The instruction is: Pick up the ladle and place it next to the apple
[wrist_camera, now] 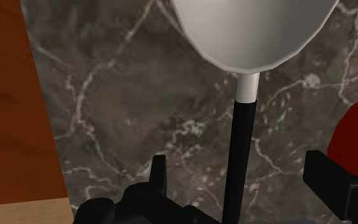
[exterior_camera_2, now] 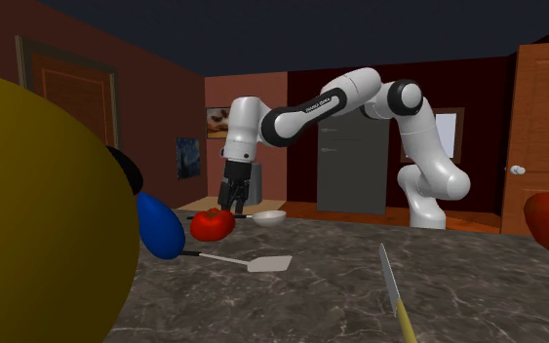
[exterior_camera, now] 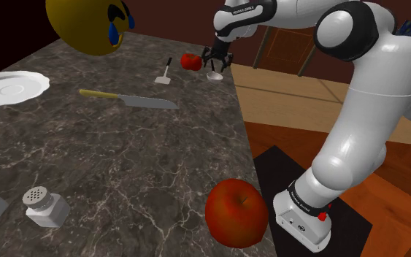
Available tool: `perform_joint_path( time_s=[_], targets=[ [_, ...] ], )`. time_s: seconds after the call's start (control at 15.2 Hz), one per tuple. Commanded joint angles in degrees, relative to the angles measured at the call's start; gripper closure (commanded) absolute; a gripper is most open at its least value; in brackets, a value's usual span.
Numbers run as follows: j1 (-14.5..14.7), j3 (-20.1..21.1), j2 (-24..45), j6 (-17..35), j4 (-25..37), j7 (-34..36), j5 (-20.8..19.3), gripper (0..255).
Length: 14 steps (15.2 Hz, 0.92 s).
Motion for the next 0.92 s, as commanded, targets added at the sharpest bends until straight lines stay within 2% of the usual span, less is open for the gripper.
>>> perform_joint_path(
  time_s=[0.0,0.4,0.46,0.86],
  targets=[
    [0.1,0.0,0.2,0.4,-0.1,0.1,0.0,0],
    [0.1,0.0,0.2,0.4,-0.1,0.1,0.0,0],
    [0.1,0.0,0.2,0.4,-0.1,0.1,0.0,255],
    [0.1,0.0,0.2,0.4,-0.2,0.1,0.0,255]
  ],
)
